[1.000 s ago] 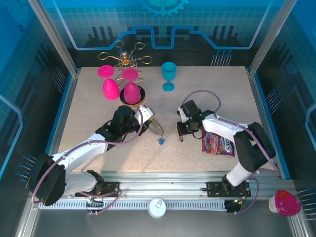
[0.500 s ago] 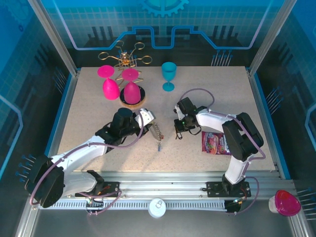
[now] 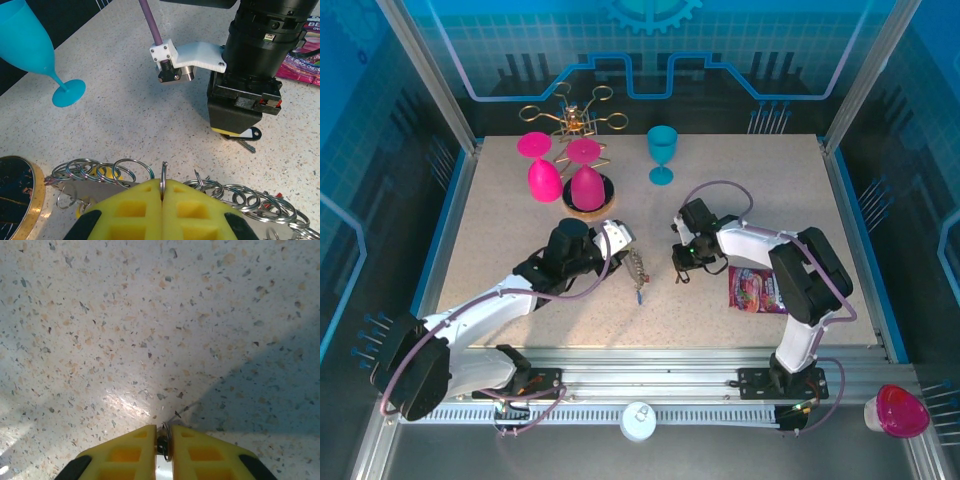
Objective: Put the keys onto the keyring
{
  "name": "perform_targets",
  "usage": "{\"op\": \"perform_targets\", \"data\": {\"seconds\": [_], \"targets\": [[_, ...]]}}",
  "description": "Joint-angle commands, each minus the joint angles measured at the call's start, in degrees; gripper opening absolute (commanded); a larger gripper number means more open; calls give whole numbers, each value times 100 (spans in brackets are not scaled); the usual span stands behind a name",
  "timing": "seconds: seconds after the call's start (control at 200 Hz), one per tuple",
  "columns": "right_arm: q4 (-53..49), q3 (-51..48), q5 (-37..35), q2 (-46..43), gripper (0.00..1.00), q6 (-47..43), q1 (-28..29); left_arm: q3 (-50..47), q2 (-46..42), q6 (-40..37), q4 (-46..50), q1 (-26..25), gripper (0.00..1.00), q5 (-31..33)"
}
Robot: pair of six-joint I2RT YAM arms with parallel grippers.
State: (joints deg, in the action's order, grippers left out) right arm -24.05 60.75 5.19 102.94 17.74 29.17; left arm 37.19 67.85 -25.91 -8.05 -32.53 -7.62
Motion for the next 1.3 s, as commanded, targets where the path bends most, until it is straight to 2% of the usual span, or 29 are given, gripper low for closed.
{"op": "perform_targets", "data": {"seconds": [0.0, 0.33, 0.395, 0.585, 0.735, 1.006, 1.126, 1.296], "targets": [[-201, 135, 106, 34, 14, -86, -61, 0, -136, -125, -293, -40, 0, -187], [-223, 131, 184, -103, 0, -143, -60, -10, -131, -182, -266, -36, 0, -214], [-172, 79, 219, -271, 0, -170, -60, -19, -132, -210, -258, -39, 0, -205], [497, -491, 477, -1377, 0, -484, -52, -77, -198, -414, -255, -36, 0, -416], [1030, -991, 748, -2321, 0, -1078, -8, -148, -376, -720, -211, -37, 0, -712], [2480, -2069, 1787, -3889, 0, -2438, 437, -389, -765, -1109, -171, -58, 0, -1826], [2634, -2275, 2017, -4249, 0, -2982, 814, -613, -828, -1302, -474, -108, 0, -2153], [2722, -2300, 2125, -4222, 0, -3051, 1065, -772, -818, -1331, -988, -153, 0, -1951]]}}
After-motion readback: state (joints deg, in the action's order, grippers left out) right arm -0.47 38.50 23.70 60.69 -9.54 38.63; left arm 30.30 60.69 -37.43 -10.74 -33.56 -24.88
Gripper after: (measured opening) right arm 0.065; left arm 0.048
